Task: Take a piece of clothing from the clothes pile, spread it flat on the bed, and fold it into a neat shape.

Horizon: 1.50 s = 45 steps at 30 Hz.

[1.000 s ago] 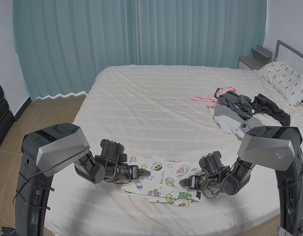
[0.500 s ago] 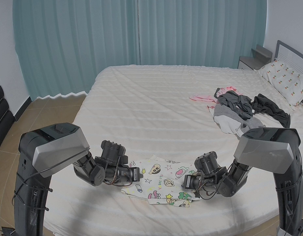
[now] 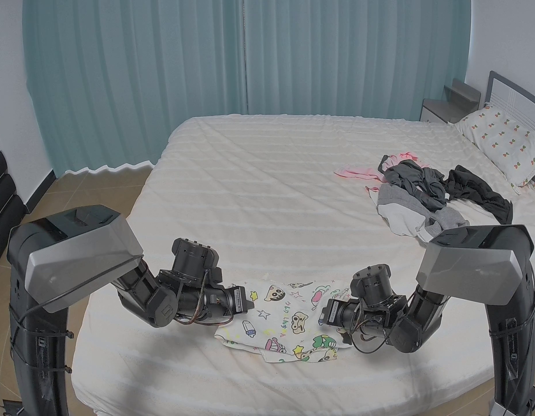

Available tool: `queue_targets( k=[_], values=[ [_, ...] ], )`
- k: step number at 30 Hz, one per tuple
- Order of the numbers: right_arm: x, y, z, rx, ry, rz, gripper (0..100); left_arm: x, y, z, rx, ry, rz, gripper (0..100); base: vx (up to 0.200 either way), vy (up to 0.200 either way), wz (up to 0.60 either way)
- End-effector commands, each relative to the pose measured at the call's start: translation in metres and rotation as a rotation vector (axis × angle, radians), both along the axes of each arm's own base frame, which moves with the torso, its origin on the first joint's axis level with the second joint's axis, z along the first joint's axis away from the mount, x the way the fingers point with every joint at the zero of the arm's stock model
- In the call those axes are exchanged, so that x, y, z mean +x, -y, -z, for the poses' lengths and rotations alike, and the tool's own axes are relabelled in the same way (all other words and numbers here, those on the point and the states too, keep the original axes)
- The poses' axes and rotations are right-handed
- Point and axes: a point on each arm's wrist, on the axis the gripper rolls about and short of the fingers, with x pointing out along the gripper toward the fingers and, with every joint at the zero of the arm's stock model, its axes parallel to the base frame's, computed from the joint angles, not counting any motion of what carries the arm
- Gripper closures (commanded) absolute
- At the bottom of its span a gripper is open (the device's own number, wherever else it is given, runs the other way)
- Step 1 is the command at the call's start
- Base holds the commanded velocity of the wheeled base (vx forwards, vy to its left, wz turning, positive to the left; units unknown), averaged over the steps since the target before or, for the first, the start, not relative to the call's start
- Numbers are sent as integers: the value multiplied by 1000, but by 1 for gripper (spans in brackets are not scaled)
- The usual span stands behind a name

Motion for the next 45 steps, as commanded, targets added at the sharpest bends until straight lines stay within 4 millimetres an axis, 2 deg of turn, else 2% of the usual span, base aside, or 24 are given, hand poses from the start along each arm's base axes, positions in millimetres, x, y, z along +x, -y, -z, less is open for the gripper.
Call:
queue_targets(
  k=[1, 11, 16, 27, 36, 45],
  values=[
    [-4, 3, -1, 4, -11, 9, 100, -6, 2, -13, -9, 18, 5, 100, 0, 0, 0],
    [-7, 5, -4, 32, 11, 7, 100, -15, 2, -27, -19, 39, 14, 100, 0, -200, 0],
    [-12, 7, -25, 97, 28, -22, 100, -21, 4, -38, -38, 48, 14, 100, 0, -200, 0],
    [-16, 14, -43, 116, 52, -10, 100, -41, 12, -72, -96, 85, 31, 100, 0, -200, 0],
    [-20, 22, -60, 127, 77, -1, 100, -49, 27, -76, -106, 96, 80, 100, 0, -200, 0],
    [-20, 26, -61, 121, 79, 8, 100, -50, 31, -76, -118, 86, 79, 100, 0, -200, 0]
  ],
)
